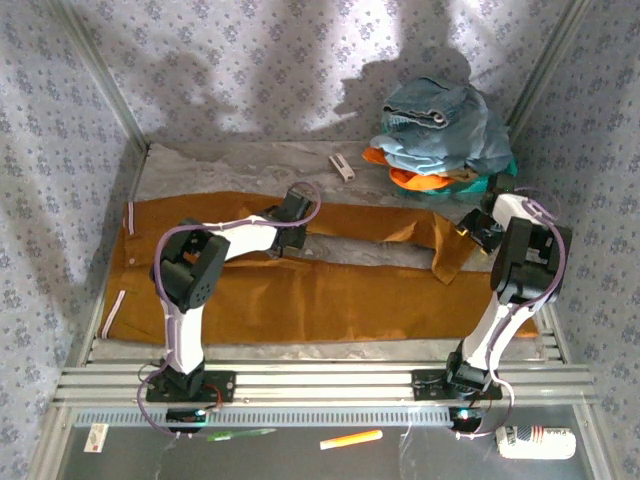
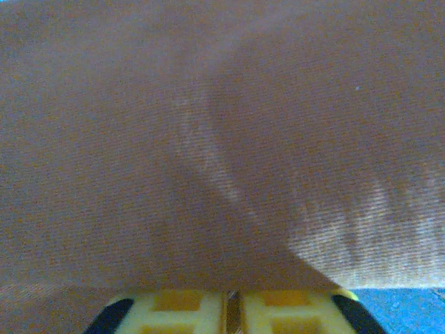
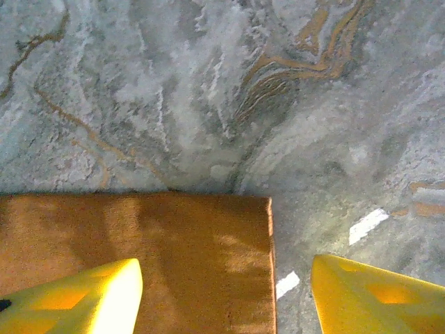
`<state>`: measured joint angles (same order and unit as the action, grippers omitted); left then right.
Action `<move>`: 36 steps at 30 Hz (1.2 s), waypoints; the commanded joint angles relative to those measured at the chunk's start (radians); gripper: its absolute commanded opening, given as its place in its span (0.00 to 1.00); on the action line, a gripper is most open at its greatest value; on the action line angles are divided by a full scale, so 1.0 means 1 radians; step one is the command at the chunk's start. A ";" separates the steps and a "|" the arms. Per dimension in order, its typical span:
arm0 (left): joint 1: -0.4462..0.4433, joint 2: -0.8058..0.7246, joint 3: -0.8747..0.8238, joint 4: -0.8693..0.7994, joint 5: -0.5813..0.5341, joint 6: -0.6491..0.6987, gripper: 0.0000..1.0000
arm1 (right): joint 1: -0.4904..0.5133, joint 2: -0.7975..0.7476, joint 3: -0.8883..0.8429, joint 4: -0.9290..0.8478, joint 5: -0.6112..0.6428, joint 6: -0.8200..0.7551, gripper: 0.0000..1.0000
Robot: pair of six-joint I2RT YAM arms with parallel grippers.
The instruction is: Fold and stack the trousers
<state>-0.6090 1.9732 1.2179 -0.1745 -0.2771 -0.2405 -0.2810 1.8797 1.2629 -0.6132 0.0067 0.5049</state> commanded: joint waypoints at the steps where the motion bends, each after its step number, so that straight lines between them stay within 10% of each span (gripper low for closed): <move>1: 0.004 0.012 -0.033 0.007 -0.008 -0.011 0.06 | -0.010 0.060 0.051 -0.047 -0.022 -0.019 0.64; 15: 0.019 -0.006 -0.080 0.025 0.026 -0.048 0.00 | -0.016 0.106 0.100 -0.082 0.004 -0.039 0.00; 36: 0.018 -0.418 -0.210 -0.103 0.119 -0.134 0.00 | -0.061 0.126 0.419 -0.231 0.202 -0.110 0.00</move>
<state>-0.5949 1.5967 1.0214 -0.2226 -0.2066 -0.3466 -0.3260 1.9530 1.6329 -0.7971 0.1551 0.4175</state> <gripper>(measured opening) 0.043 0.051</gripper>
